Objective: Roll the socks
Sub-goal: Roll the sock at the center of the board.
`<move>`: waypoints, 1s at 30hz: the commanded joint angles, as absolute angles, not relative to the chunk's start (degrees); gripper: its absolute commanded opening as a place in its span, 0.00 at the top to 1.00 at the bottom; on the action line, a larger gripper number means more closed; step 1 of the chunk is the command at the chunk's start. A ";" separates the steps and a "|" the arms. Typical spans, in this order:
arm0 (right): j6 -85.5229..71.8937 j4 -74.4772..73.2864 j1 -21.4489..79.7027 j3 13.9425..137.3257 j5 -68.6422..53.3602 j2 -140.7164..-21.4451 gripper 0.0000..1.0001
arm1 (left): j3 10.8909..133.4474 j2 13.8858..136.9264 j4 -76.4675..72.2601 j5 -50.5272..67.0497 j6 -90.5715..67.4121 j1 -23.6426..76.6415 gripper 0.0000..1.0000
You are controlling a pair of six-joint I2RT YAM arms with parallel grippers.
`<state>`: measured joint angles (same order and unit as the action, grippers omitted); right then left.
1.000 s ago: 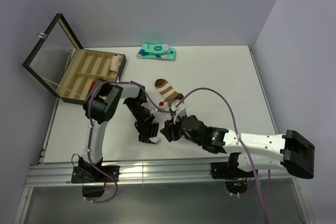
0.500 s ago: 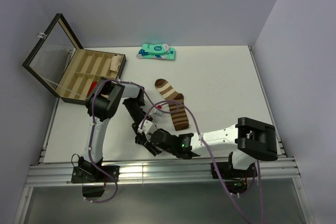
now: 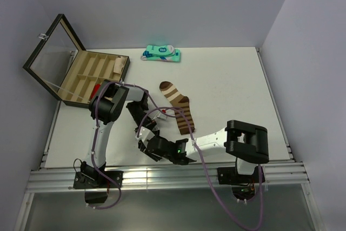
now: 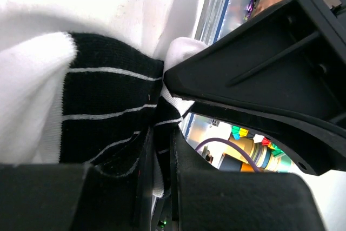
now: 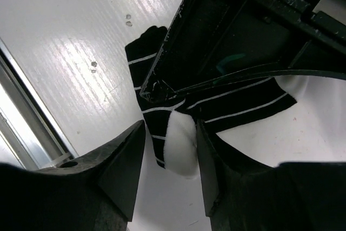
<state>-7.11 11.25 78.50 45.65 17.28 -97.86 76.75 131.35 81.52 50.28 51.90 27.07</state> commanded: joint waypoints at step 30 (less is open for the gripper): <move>-13.27 11.25 69.97 41.57 5.47 -93.87 0.96 | 82.71 120.86 78.31 70.56 53.17 6.34 0.55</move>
